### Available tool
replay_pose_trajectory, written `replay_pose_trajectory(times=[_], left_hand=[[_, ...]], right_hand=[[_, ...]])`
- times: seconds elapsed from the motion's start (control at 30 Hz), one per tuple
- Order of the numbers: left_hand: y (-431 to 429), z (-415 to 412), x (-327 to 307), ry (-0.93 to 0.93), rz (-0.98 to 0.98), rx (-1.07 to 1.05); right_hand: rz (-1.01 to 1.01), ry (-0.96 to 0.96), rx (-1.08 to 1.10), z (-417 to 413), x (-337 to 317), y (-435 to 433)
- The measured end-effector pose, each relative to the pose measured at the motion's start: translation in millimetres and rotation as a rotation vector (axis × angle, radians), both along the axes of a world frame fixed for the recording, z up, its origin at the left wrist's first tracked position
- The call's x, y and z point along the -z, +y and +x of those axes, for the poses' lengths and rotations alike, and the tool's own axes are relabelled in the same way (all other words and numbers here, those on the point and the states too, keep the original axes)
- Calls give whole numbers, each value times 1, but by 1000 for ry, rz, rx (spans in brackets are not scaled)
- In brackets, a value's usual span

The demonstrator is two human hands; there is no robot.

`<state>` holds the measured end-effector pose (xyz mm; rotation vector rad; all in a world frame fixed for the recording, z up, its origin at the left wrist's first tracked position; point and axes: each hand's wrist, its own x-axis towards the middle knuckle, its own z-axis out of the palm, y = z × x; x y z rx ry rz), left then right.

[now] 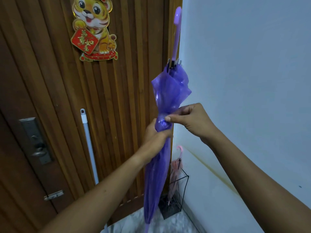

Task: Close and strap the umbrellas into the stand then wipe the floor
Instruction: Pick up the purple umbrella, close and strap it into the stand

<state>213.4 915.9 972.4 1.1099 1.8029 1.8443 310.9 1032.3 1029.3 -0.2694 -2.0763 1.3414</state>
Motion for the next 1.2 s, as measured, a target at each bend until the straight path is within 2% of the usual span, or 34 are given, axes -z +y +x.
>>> replay_pose_trajectory(times=[0.1, 0.2, 0.3, 0.5, 0.73, 1.2], left_hand=[[-7, -4, -7, -113, 32, 37], [-9, -8, -5, -300, 21, 77], [-10, -14, -1, -454, 1, 200], [-14, -23, 4, -613, 142, 463], [-18, -22, -3, -636, 131, 677], [-23, -14, -5, -572, 39, 558]], right_hand=[[21, -11, -62, 0, -2, -1], [25, -13, -86, -2, 0, -1], [24, -23, -96, -4, 1, -1], [52, -59, -168, -1, 0, -4], [-103, 22, -126, -4, 2, -3], [-204, -32, -113, 0, 5, -5]])
